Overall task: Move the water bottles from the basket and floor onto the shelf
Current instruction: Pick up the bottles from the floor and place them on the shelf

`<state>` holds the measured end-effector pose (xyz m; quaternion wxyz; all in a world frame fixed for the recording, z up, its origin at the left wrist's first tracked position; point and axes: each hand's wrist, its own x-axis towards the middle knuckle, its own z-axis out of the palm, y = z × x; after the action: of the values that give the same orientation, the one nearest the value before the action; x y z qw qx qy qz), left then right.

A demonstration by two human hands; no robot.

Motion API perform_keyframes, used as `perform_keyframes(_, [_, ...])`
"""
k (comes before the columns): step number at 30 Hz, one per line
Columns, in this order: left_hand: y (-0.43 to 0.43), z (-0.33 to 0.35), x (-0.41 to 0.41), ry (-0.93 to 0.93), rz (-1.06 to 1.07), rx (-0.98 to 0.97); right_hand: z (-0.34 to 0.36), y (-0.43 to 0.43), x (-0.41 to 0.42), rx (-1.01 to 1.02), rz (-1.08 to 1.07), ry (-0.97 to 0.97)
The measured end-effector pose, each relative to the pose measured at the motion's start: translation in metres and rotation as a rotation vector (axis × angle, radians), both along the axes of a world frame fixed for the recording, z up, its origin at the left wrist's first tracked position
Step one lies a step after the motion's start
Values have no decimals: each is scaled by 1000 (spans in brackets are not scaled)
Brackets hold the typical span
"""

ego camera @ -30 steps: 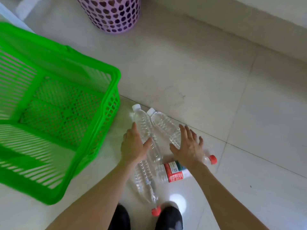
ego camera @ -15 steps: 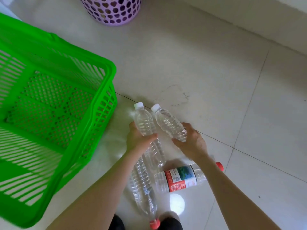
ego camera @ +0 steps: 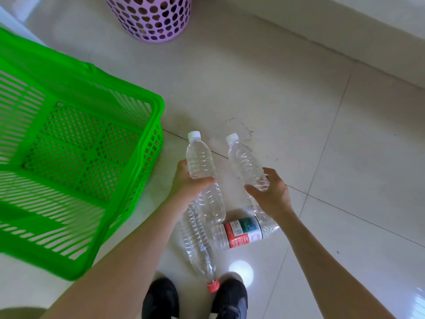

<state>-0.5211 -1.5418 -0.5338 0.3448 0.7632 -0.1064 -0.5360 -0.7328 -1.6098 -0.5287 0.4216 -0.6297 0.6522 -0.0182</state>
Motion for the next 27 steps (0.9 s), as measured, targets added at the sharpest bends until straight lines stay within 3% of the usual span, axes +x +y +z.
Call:
perform_keyframes(6, [17,57,-3,22,33,16,60,13,-4,45,-170,-86])
perform_keyframes(14, [52,159,-7,41,0,22,174,40,-5,93,-236,-179])
perform_keyframes(27, [106,395,-12,-3,125,-39,401,90,7,148,-300,-346])
